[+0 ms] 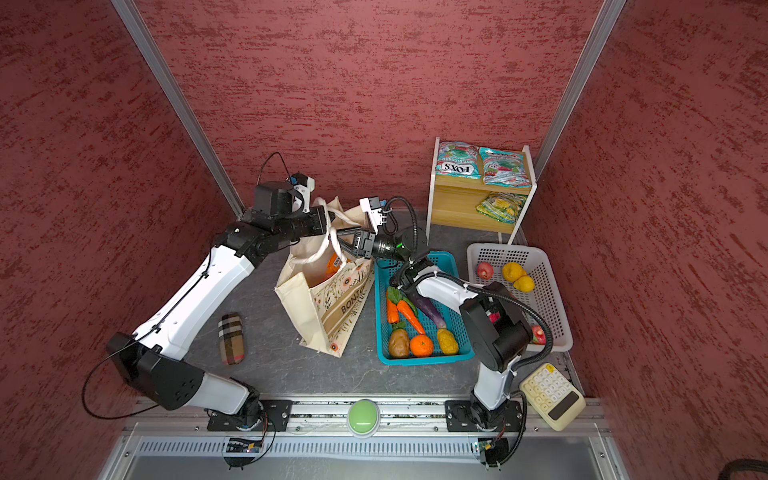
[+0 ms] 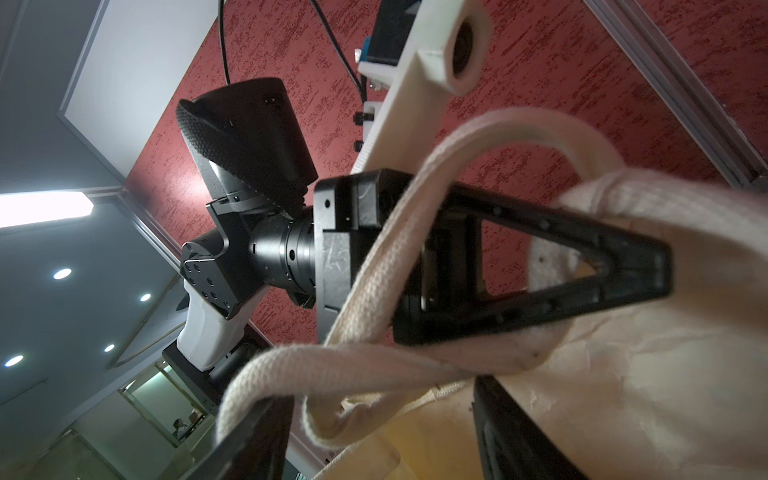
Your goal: Place the food into the grocery bag and tie it
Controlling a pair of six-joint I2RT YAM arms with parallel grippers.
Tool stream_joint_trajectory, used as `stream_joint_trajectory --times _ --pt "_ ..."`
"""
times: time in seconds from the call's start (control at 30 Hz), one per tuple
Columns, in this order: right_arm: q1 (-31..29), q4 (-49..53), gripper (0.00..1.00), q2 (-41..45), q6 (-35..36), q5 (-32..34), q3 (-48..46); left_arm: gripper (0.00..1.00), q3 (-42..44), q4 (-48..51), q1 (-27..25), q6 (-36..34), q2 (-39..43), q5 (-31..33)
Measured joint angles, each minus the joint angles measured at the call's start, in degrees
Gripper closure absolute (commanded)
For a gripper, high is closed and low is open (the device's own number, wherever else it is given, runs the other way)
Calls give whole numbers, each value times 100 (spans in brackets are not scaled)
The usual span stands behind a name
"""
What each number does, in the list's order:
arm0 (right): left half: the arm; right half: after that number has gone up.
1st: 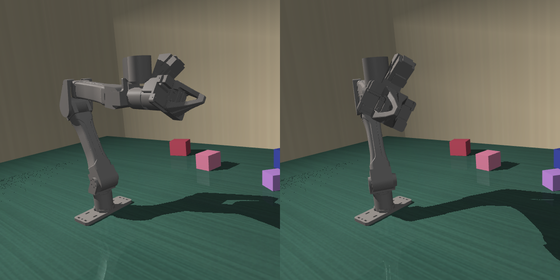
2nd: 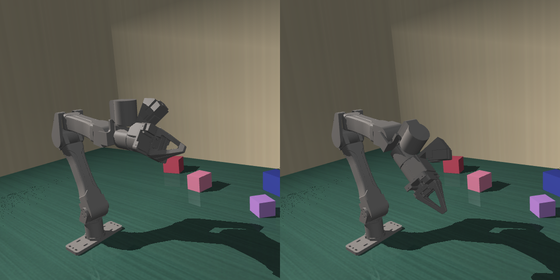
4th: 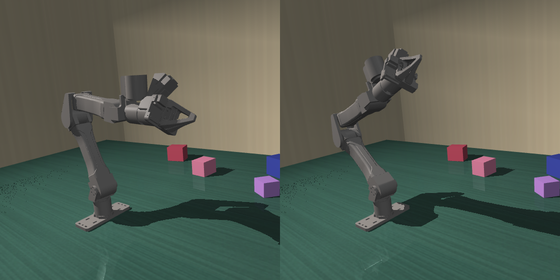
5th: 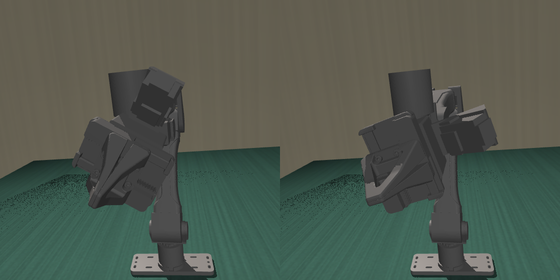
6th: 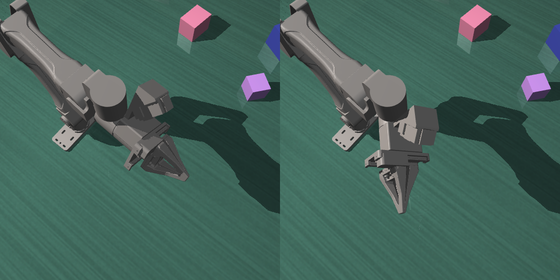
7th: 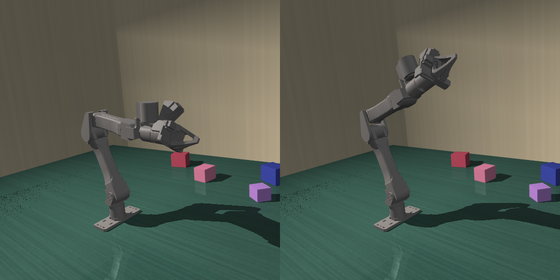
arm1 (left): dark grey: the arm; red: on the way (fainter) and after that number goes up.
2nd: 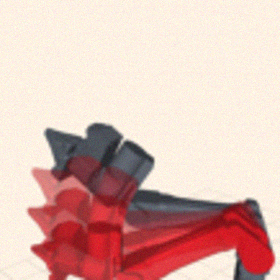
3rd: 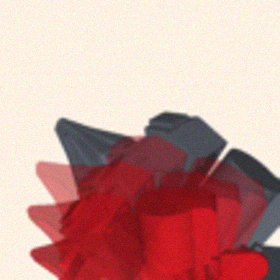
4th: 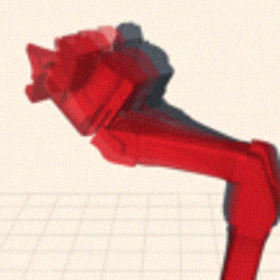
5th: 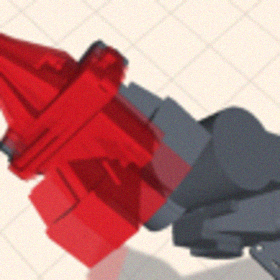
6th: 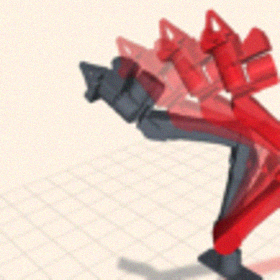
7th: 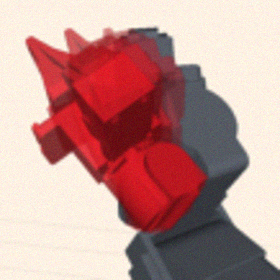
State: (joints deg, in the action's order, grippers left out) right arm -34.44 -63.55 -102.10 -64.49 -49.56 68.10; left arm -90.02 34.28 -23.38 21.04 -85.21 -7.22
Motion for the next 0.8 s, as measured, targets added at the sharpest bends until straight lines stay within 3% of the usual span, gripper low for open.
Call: stream_joint_trajectory --times 0.47,0.7,0.8 --pt "-164 127 60 -197 -13 15 282 98 133 -236 -74 2 -55 496" --pt "-227 160 84 -208 81 -15 291 99 168 -219 -35 15 -66 422" --pt "-234 234 89 -208 212 -22 313 99 188 -201 46 46 -28 317"
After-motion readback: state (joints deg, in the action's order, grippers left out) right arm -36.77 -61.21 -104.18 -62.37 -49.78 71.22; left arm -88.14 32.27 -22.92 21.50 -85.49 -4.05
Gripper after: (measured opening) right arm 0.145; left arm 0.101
